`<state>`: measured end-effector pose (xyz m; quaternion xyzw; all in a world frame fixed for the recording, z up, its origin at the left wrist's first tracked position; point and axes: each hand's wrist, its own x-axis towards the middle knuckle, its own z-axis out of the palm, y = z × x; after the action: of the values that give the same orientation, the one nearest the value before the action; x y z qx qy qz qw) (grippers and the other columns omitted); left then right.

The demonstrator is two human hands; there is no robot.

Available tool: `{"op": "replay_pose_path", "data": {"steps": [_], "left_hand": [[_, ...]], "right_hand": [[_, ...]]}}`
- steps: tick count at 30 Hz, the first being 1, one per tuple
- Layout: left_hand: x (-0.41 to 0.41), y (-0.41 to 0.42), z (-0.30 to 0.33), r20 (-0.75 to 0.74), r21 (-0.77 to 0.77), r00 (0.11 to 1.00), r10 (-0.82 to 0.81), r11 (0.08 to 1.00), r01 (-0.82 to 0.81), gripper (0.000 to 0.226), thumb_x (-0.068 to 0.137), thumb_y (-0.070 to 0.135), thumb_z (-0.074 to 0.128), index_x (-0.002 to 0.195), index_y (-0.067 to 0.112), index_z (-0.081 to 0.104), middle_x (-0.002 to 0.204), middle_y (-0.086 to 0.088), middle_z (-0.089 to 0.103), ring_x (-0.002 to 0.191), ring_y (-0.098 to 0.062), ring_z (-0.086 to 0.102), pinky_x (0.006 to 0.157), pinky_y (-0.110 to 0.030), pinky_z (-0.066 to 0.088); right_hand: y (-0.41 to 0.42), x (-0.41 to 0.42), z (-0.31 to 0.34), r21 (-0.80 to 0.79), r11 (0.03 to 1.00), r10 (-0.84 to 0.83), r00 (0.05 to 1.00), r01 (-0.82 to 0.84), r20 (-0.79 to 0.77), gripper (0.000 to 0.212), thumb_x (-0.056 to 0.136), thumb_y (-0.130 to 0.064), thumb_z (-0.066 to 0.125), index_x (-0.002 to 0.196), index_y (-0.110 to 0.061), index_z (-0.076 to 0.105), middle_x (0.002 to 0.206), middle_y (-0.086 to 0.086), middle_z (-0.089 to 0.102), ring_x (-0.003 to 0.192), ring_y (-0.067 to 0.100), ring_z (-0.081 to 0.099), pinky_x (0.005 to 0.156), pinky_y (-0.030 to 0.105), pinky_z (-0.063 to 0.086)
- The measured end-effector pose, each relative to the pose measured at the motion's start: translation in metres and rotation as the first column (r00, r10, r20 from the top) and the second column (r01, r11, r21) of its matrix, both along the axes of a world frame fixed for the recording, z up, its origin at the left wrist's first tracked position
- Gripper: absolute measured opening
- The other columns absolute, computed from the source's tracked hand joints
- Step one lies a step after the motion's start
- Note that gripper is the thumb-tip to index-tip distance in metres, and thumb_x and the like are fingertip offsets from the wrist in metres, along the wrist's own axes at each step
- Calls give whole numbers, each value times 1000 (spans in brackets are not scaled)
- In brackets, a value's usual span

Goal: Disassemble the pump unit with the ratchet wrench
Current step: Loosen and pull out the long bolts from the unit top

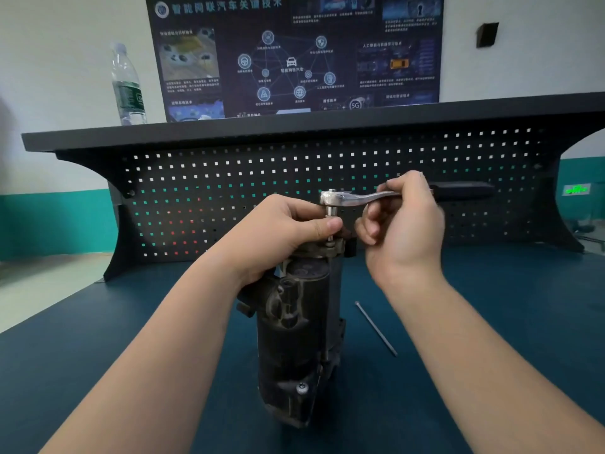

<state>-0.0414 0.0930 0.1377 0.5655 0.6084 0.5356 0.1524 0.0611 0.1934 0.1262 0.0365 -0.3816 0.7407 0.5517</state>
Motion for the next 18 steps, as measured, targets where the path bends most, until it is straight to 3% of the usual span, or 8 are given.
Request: {"op": "replay_pose_path", "data": {"steps": [1, 3, 5, 7, 9, 13, 16, 18], "left_hand": [[0, 0, 0, 5, 1, 1000, 0, 1000, 0, 27, 69, 32, 71, 88, 14, 78, 91, -12, 75, 82, -16, 69, 75, -26, 57], [0, -1, 0, 25, 13, 999, -25, 1000, 25, 20, 71, 28, 70, 85, 15, 78, 84, -8, 75, 77, -14, 70, 69, -23, 56], [2, -3, 0, 26, 16, 998, -63, 998, 62, 15, 74, 25, 69, 85, 18, 78, 82, -1, 75, 77, -10, 70, 67, -20, 54], [2, -4, 0, 43, 0, 995, -88, 996, 88, 20, 76, 24, 67, 92, 18, 77, 88, 0, 76, 82, -10, 70, 70, -19, 54], [2, -4, 2, 47, -19, 996, -77, 997, 78, 25, 74, 27, 67, 95, 17, 76, 94, -3, 76, 86, -11, 70, 72, -19, 54], [3, -4, 3, 48, -15, 998, -44, 999, 45, 22, 69, 29, 71, 86, 17, 79, 86, -2, 76, 79, -8, 70, 68, -16, 52], [1, 0, 2, 15, -5, 1000, -3, 1000, 3, 28, 65, 34, 74, 87, 17, 79, 88, -6, 76, 80, -12, 70, 74, -22, 56], [0, 2, 1, 4, -4, 1000, 19, 1000, -19, 31, 65, 35, 75, 89, 17, 78, 93, -11, 75, 85, -18, 70, 82, -29, 57]], "right_hand": [[-6, 2, -3, 188, 959, -200, 976, 212, -80, 26, 85, -8, 47, 59, -15, 43, 44, -2, 40, 36, 12, 35, 39, 18, 27], [-8, 5, -7, 584, 586, -500, 817, 563, -287, 24, 87, -11, 51, 67, -17, 39, 52, -9, 40, 46, 5, 41, 48, 19, 34], [-3, 4, -7, 733, 354, -521, 773, 581, -361, 22, 89, -13, 51, 70, -18, 39, 58, -8, 39, 50, 5, 41, 52, 18, 34], [0, 6, -1, 642, 627, -420, 885, 442, -200, 24, 87, -12, 52, 67, -19, 41, 51, -2, 41, 43, 12, 39, 45, 22, 32], [5, 6, 7, 294, 956, -4, 1000, -3, 23, 23, 87, -9, 47, 65, -13, 42, 44, 2, 39, 34, 13, 32, 38, 18, 25], [25, 9, 14, -201, 869, 487, 855, -453, 177, 21, 88, -14, 39, 67, -10, 43, 51, -1, 35, 36, 7, 27, 31, 15, 22], [16, 4, 8, -192, 928, 347, 928, -318, 139, 22, 87, -13, 40, 65, -11, 42, 47, -1, 36, 34, 8, 26, 33, 14, 20], [-1, 3, 3, 11, 1000, 1, 999, -1, 48, 23, 85, -10, 44, 62, -12, 42, 44, -1, 38, 35, 12, 31, 37, 17, 23]]}}
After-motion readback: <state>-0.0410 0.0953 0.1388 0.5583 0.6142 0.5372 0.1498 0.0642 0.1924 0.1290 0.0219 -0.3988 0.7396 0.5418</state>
